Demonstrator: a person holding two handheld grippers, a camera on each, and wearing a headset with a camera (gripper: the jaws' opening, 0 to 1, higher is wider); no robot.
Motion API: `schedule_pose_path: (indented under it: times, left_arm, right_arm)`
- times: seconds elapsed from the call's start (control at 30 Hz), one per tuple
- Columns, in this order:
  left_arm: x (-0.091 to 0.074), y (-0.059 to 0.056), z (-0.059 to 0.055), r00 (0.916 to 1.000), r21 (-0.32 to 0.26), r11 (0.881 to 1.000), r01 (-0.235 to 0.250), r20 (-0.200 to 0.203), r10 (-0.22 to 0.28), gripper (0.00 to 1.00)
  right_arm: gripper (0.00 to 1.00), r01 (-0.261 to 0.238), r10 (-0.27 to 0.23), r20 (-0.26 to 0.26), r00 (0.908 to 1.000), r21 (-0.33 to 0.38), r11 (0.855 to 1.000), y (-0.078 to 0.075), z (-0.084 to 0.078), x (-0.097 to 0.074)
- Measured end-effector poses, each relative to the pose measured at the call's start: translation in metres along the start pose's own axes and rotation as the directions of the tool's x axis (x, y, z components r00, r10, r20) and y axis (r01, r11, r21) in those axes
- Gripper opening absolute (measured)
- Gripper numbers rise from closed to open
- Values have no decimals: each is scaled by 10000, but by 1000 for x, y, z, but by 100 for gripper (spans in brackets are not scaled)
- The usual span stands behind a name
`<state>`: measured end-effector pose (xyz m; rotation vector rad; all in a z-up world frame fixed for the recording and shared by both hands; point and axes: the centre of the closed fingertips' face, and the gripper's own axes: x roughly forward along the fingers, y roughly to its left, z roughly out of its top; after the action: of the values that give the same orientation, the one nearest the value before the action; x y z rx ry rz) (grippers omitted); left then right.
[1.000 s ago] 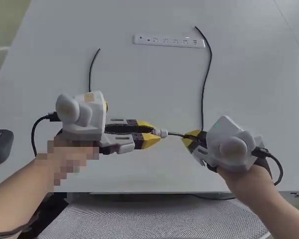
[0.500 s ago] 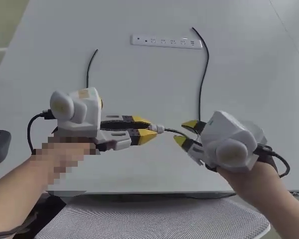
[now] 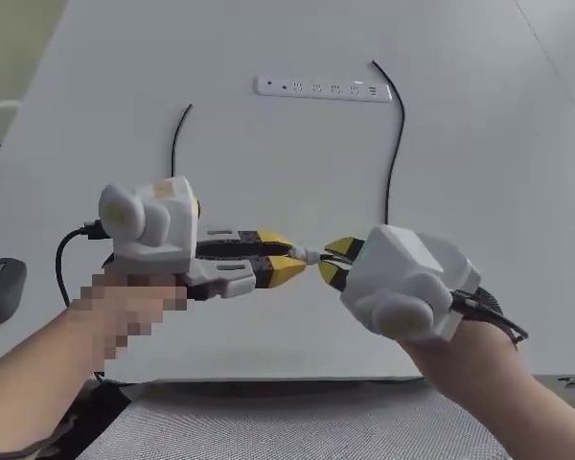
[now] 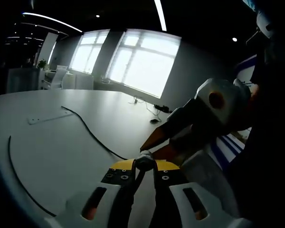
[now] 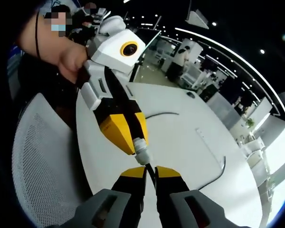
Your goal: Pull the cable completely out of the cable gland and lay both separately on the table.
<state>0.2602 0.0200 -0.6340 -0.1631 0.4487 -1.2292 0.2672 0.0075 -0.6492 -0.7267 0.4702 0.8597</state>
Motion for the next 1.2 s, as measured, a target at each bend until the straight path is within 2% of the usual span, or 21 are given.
schedule_pose_path:
  times: [0.2,0.37,0.43,0.73,0.97,1.0,1.03,1.2]
  left_arm:
    - [2,0,4,9999,64,10000,9,144,-9,15]
    - [3,3,7,9998,162,9998,-70,186,67,15]
    - [4,3,7,9999,174,9998,-76,142,74,15]
    - [7,4,8,9999,229,9997,-122,114,119,15]
    - [7,3,8,9998,224,9997,-124,157,120,15]
    - [7,3,8,9998,202,9997,-137,179,134,15]
    - [6,3,8,9997,163,9998,-142,198,139,15]
    - [6,4,9,9996,152,9998,-150,234,146,15]
  right_arm:
    - [1,178,-180,70,9998,193,9997,-7,-1,-1]
    - [1,276,-280,45,9996,790,9965,-14,-5,0]
    - [1,167,-179,97,9998,1120,9936,-14,-6,0]
    - [0,204,-232,154,9996,1613,9867,-15,-9,0]
    - [0,328,-330,-25,9995,2060,9780,-19,-20,-2]
    - [0,352,-349,-54,9994,2194,9750,-21,-22,-2]
    - [0,386,-377,-84,9993,2616,9644,-22,-26,-2]
    - [0,578,-514,-283,9983,3200,9457,-26,-41,-2]
